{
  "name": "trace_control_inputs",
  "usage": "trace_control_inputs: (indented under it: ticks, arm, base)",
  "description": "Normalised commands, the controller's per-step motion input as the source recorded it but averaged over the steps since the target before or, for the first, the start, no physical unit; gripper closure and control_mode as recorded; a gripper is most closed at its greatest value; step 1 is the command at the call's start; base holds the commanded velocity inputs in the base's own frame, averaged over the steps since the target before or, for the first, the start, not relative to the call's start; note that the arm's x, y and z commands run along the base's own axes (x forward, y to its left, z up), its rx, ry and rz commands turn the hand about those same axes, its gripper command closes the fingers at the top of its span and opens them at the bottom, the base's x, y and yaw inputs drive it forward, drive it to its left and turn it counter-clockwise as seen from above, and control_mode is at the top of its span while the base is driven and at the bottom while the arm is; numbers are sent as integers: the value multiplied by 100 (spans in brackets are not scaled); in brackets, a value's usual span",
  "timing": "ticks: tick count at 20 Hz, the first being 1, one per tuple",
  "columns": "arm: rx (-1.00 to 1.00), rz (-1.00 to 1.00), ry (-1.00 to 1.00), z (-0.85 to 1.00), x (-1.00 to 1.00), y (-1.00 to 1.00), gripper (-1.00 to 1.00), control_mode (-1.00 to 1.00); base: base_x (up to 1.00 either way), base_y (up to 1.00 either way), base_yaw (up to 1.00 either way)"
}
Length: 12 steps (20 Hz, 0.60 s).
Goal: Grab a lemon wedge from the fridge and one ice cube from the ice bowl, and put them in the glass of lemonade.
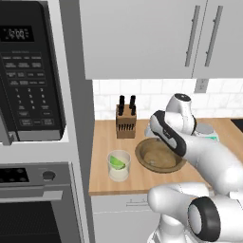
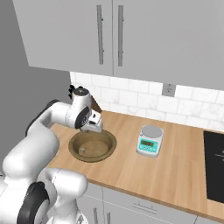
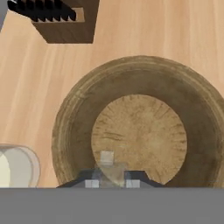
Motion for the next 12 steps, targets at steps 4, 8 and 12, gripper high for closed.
trace_control_inputs:
  ticks: [4,8,12]
  arm:
    - [-5,26,0,18,-20,100,100,-100]
    - [-5,32,1,19,0,100,100,-100]
    - [0,34,7,13,0,94,100,-100]
  base:
    - [0,0,0]
    - [0,0,0]
    - [0,0,0]
